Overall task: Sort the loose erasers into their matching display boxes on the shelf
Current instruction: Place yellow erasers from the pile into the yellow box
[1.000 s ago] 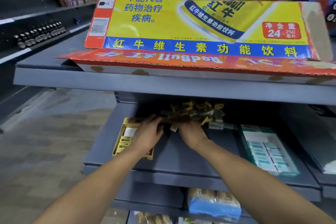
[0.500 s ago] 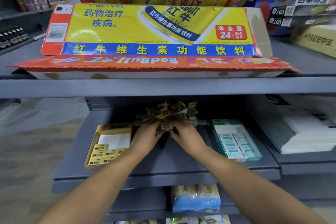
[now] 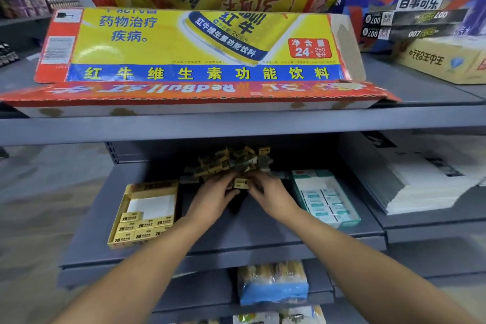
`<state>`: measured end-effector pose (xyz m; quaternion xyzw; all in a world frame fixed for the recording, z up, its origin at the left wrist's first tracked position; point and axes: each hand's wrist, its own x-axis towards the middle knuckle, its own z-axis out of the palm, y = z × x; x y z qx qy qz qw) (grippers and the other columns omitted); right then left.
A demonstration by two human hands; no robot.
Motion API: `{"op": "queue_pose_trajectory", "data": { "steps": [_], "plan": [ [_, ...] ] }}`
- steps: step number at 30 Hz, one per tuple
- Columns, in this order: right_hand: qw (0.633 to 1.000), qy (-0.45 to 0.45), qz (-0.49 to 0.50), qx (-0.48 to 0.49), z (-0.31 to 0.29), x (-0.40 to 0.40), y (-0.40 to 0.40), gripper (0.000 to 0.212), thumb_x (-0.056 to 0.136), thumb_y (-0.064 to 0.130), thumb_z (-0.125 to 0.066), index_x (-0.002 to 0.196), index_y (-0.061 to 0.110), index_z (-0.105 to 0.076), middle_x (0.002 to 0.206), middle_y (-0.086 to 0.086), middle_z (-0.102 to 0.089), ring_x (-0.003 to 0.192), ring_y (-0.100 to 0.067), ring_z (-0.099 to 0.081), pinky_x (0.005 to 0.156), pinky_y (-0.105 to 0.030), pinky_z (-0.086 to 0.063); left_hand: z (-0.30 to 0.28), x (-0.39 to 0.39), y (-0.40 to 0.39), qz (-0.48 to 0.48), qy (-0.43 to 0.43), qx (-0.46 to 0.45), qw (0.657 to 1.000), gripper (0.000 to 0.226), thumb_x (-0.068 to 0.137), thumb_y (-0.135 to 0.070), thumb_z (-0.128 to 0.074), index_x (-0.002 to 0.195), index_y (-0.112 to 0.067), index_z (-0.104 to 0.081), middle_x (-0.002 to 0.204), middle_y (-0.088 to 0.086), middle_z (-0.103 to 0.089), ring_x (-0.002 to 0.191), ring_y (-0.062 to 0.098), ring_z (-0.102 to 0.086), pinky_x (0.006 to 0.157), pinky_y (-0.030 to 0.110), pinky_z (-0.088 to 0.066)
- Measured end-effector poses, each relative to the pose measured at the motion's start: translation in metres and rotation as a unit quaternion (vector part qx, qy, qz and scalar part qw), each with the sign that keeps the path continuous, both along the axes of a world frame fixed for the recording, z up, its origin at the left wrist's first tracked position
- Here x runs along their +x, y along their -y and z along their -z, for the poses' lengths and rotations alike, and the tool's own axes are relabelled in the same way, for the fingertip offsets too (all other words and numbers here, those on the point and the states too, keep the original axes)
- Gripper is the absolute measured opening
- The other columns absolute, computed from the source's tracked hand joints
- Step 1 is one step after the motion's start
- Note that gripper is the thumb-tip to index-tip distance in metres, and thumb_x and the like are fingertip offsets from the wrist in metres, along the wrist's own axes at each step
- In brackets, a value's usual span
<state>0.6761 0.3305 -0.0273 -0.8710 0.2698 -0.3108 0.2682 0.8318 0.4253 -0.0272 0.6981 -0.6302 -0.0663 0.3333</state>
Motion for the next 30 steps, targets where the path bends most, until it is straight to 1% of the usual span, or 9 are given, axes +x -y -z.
{"op": "queue_pose_trajectory", "data": {
  "steps": [6,9,12,15,16,19,23,27,30],
  "plan": [
    [0.998,-0.024,-0.021,-0.053,0.008,0.002,-0.003,0.034,0.088,0.019,-0.065,0.12,0.015,-0.056,0.096,-0.003,-0.065,0.082,-0.015,-0.063,0.07,-0.032,-0.054,-0.002,0.001,-0.003,-0.016,0.016,-0.016,1.0,0.035,0.092,-0.016,-0.061,0.127,-0.021,-0.059,0.125,0.0,-0.064,0.115,0.016,-0.058,0.09,0.018,-0.042],
    [0.999,-0.013,-0.009,-0.046,0.009,0.002,-0.004,0.031,0.089,0.018,-0.065,0.118,0.014,-0.058,0.093,-0.002,-0.064,0.081,-0.016,-0.063,0.072,-0.032,-0.054,-0.001,0.002,-0.003,-0.017,0.007,-0.012,1.0,0.033,0.092,-0.016,-0.061,0.124,-0.022,-0.061,0.123,-0.001,-0.064,0.113,0.015,-0.058,0.092,0.024,-0.046],
    [0.997,0.017,0.013,0.073,0.005,0.004,-0.006,0.024,0.088,0.021,-0.067,0.11,0.014,-0.062,0.092,0.002,-0.067,0.083,-0.009,-0.063,0.072,-0.023,-0.051,-0.001,0.002,-0.003,-0.02,0.005,-0.016,1.0,0.032,0.092,-0.018,-0.062,0.124,-0.022,-0.061,0.122,0.0,-0.065,0.112,0.016,-0.06,0.091,0.033,-0.05],
    [0.968,0.057,0.004,0.246,0.0,0.007,-0.003,0.005,0.087,0.02,-0.068,0.088,0.015,-0.067,0.087,-0.009,-0.071,0.083,-0.014,-0.066,0.074,-0.032,-0.051,-0.001,0.002,-0.002,-0.021,0.009,-0.015,1.0,0.035,0.09,-0.019,-0.065,0.125,-0.021,-0.061,0.121,0.001,-0.065,0.11,0.017,-0.061,0.09,0.034,-0.051],
    [0.956,0.074,-0.001,0.284,-0.002,0.007,-0.003,0.002,0.088,0.017,-0.068,0.088,0.015,-0.067,0.091,-0.011,-0.071,0.087,-0.018,-0.066,0.079,-0.036,-0.053,0.0,0.002,-0.002,-0.017,0.008,-0.013,1.0,0.035,0.089,-0.019,-0.066,0.124,-0.021,-0.061,0.121,0.001,-0.065,0.11,0.017,-0.061,0.091,0.033,-0.051],
    [0.92,0.14,-0.014,0.367,-0.009,0.007,-0.006,0.019,0.089,0.003,-0.06,0.101,0.017,-0.063,0.103,-0.008,-0.069,0.1,-0.022,-0.066,0.087,-0.036,-0.056,0.0,-0.001,0.0,-0.003,0.01,-0.005,1.0,0.037,0.088,-0.021,-0.068,0.123,-0.024,-0.061,0.121,-0.002,-0.065,0.11,0.015,-0.061,0.091,0.032,-0.051],
    [0.957,0.109,0.008,0.267,-0.014,0.003,-0.004,0.025,0.087,0.003,-0.063,0.103,0.021,-0.064,0.098,-0.003,-0.07,0.082,-0.011,-0.067,0.071,-0.024,-0.056,-0.002,-0.003,0.001,-0.015,0.008,0.005,1.0,0.044,0.09,-0.025,-0.065,0.132,-0.025,-0.052,0.123,-0.002,-0.063,0.109,0.013,-0.06,0.091,0.033,-0.051],
    [0.972,0.107,0.018,0.208,-0.012,0.0,-0.004,0.025,0.083,0.016,-0.074,0.092,0.037,-0.063,0.089,0.012,-0.07,0.082,-0.003,-0.068,0.075,-0.02,-0.054,-0.003,-0.003,0.0,-0.014,0.028,-0.001,1.0,0.037,0.092,-0.026,-0.062,0.129,-0.023,-0.057,0.124,0.001,-0.063,0.112,0.017,-0.059,0.092,0.032,-0.05],
    [0.994,0.067,0.006,0.081,-0.009,-0.005,-0.003,0.017,0.085,0.02,-0.073,0.096,0.029,-0.066,0.097,0.008,-0.069,0.084,-0.007,-0.067,0.075,-0.019,-0.053,-0.003,-0.004,0.0,-0.01,0.039,-0.018,0.999,0.034,0.093,-0.022,-0.061,0.127,-0.019,-0.06,0.126,0.001,-0.062,0.113,0.018,-0.059,0.093,0.03,-0.049]
  ]
}}
